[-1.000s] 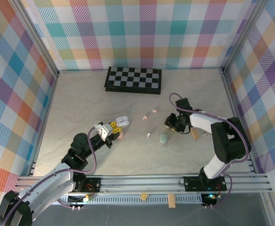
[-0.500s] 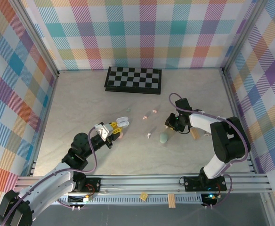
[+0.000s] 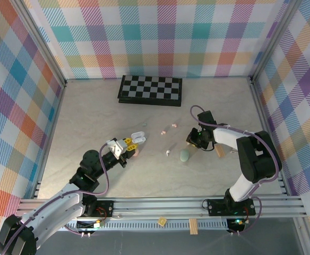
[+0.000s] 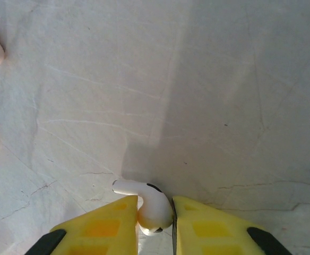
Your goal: Insert wireless bluetooth earbuds into charging case
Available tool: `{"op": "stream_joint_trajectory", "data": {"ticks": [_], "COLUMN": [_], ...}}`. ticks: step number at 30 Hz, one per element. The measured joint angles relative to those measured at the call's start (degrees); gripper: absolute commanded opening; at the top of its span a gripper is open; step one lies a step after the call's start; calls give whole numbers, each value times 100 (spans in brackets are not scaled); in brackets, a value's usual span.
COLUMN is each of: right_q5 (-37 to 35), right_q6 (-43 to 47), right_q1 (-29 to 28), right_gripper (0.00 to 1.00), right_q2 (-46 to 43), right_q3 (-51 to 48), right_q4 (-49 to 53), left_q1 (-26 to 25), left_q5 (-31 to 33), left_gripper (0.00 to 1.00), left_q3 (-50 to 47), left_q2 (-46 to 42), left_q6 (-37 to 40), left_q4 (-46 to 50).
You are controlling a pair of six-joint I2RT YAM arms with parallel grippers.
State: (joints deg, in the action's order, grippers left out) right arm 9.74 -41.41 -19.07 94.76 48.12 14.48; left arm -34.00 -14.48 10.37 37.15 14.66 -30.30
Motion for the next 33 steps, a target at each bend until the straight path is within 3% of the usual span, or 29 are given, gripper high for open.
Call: {"op": "stream_joint_trajectory", "data": {"ticks": [7, 18, 27, 33], "right_q5": [-341, -1340, -1329, -931], "right_q6": [745, 2730, 4251, 4909], "right_q1": [-122, -1362, -2203, -2496], "right_gripper": [20, 18, 18, 19], "right_q2": [-328, -1670, -2356, -2433], "right_q3": [42, 372, 560, 625], "right_q4": [146, 197, 181, 188], "left_q1": [0, 7, 44, 55], "left_q5": [-109, -409, -955, -1246], "left_gripper": [0, 0, 0, 0], "left_q3": [177, 459, 758, 881], "left_q2": [363, 1375, 1932, 2105], "left_q6": [0, -31, -92, -136], "left_q4": [138, 140, 39, 37]}}
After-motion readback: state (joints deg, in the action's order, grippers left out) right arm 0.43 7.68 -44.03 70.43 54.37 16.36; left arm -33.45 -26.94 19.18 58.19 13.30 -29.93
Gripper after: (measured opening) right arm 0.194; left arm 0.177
